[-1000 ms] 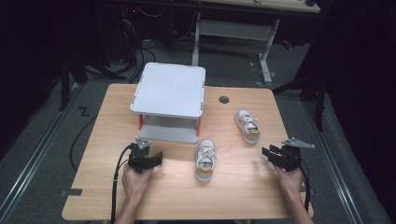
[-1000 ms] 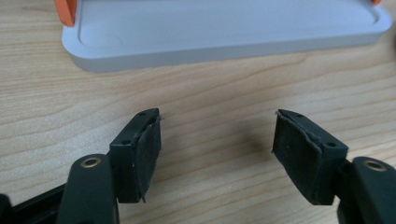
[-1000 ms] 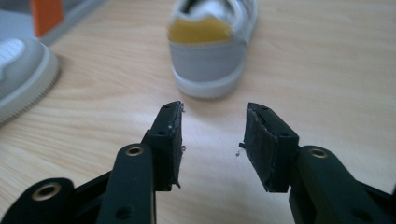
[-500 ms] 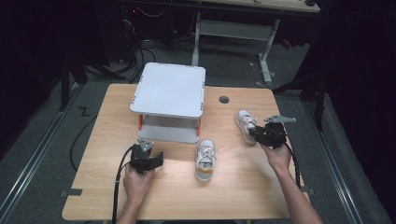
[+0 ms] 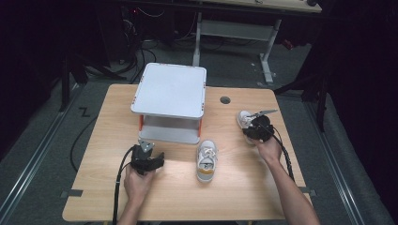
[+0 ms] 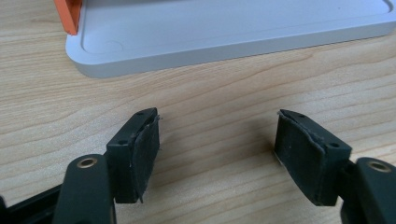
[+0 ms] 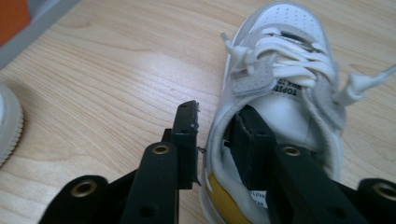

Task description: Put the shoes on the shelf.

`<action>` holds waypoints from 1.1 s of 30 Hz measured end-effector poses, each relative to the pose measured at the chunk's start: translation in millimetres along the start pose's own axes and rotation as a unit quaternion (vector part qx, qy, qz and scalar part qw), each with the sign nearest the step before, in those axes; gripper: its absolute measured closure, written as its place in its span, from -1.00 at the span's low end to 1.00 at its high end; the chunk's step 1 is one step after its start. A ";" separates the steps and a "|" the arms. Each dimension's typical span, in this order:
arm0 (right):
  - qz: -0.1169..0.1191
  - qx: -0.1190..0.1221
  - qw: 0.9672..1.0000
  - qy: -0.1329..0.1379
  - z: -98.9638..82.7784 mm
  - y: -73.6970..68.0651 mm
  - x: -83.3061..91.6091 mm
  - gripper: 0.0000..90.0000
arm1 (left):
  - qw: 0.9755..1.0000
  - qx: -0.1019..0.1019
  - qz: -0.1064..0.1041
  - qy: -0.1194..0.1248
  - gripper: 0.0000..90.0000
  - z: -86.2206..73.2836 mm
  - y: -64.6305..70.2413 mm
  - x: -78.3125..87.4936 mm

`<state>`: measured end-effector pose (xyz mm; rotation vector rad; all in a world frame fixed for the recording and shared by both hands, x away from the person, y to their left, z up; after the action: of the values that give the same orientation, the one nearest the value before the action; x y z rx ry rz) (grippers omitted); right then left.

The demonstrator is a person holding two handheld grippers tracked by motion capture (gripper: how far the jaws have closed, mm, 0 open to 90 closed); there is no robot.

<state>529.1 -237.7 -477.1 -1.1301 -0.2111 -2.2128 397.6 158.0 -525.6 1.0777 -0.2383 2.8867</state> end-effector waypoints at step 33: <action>0.022 0.002 0.998 0.051 -10.7 -6.2 38.3 0.90 | 1.000 0.001 -0.002 0.001 -0.33 0.0 0.4 -0.1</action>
<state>501.8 -255.1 -453.2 -1.0070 -0.1451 -2.2237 397.7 157.6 -525.7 1.0755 -0.2332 2.8855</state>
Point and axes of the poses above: each handheld gripper's, and its own axes: x roughly backward along the jaws, z roughly out of its top, y roughly to its right, the point moved 3 cm from there along -x, roughly forward along the jaws, and after that the axes turned 11 degrees about z, right-handed, at the moved point
